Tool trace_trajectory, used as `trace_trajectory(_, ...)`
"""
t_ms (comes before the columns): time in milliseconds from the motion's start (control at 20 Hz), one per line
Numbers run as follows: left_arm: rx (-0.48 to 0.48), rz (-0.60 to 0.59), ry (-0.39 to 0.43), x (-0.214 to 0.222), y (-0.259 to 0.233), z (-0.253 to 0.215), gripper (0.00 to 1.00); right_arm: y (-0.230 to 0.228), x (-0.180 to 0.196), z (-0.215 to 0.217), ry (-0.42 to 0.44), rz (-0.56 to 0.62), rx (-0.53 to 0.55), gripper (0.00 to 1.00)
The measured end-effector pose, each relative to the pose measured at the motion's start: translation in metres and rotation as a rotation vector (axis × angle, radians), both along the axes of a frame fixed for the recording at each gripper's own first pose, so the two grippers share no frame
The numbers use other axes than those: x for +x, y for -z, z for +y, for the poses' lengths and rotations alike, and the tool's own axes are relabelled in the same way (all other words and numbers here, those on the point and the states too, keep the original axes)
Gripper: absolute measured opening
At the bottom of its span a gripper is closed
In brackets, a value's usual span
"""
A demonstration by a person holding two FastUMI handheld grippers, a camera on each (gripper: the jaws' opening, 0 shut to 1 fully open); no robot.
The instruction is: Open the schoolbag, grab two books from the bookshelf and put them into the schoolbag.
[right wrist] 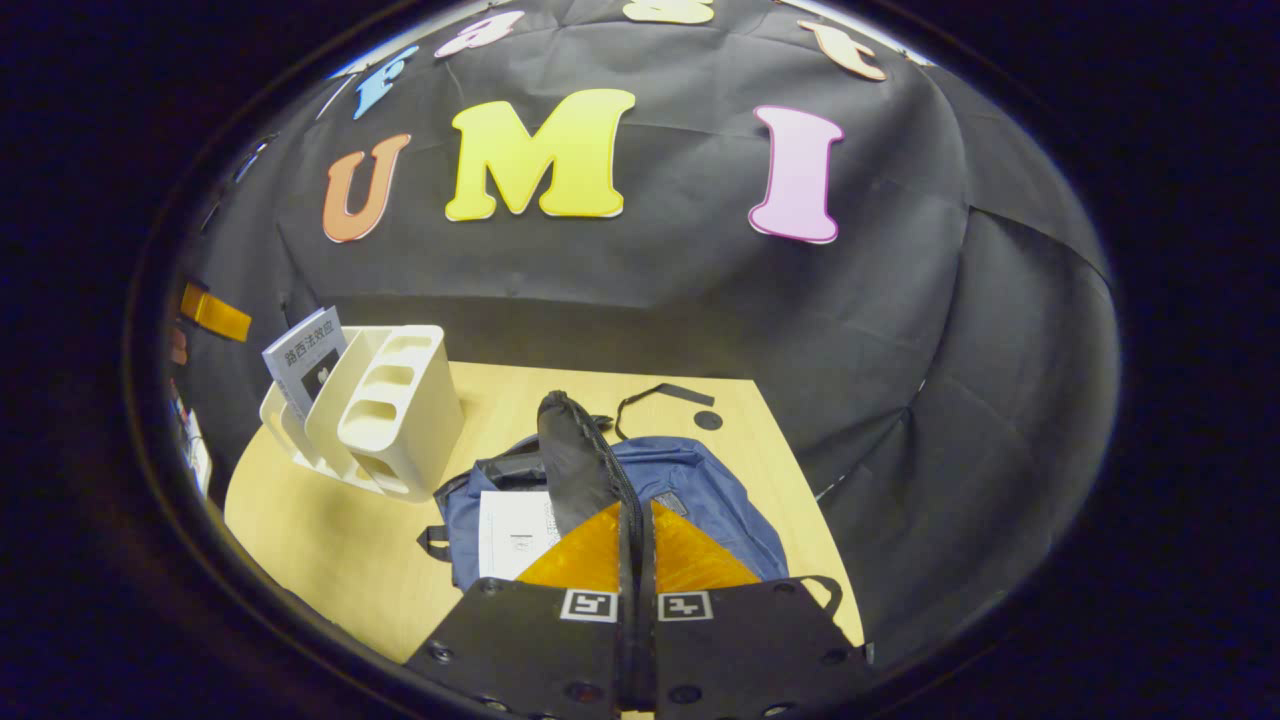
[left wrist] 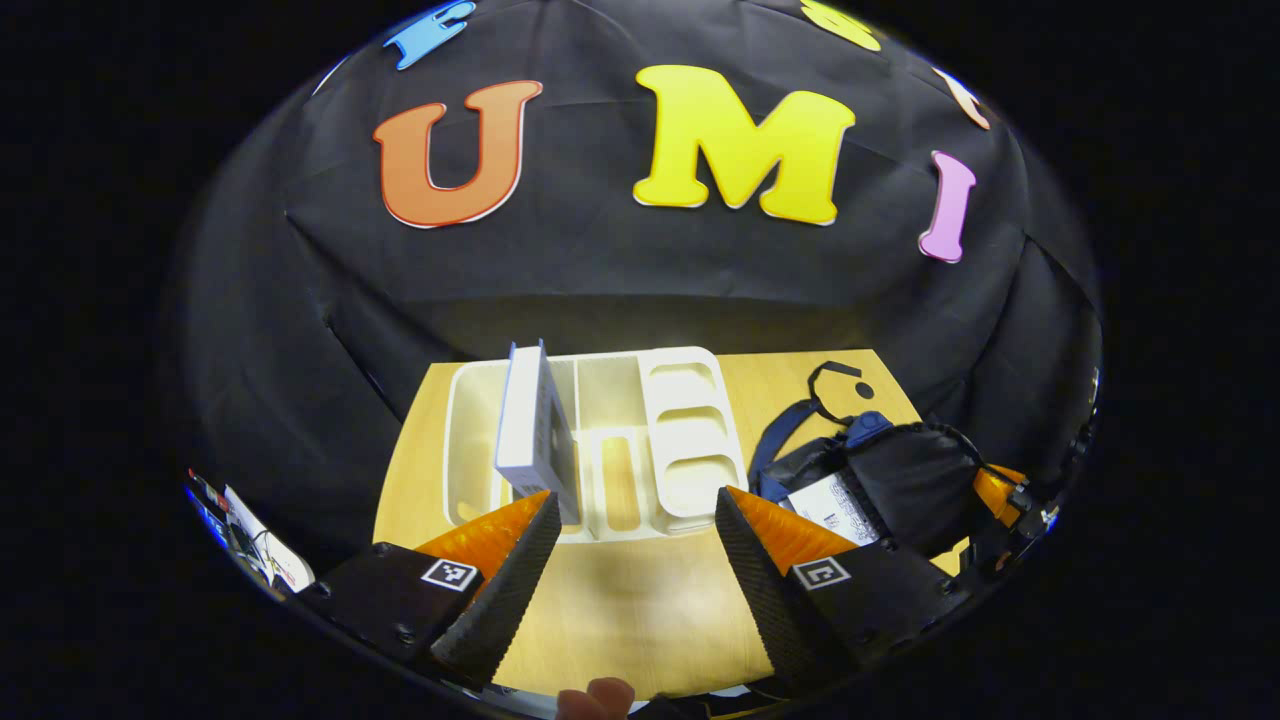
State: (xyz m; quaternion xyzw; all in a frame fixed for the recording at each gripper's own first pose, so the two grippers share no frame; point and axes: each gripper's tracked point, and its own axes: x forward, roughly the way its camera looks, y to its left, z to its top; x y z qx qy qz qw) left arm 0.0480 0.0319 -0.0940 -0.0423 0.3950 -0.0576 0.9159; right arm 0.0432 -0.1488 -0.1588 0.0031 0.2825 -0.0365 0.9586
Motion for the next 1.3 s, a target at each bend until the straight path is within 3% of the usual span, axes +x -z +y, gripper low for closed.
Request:
trace_trajectory(250, -0.006, 0.041, -0.013, 0.048, -0.002, 0.045, 0.97, -0.003, -0.001, -0.004, 0.025, 0.003, -0.005, 0.0)
trace_trajectory(600, -0.023, 0.214, 0.026, 0.091, 0.053, 0.058, 0.98, -0.001, -0.003, -0.01, 0.066, 0.021, -0.01, 0.0)
trace_trajectory(1050, -0.105, 0.49, 0.002, 0.094, 0.133, 0.06, 0.98, 0.003, -0.001, -0.01, 0.102, 0.039, -0.011, 0.0)
trace_trajectory(1200, -0.095, 0.562, -0.013, 0.092, 0.15, 0.066, 0.97, 0.005, -0.003, -0.011, 0.114, 0.045, -0.006, 0.0)
trace_trajectory(1300, -0.071, 0.578, -0.005, 0.095, 0.155, 0.068, 0.92, 0.005, -0.004, -0.011, 0.119, 0.047, -0.001, 0.0)
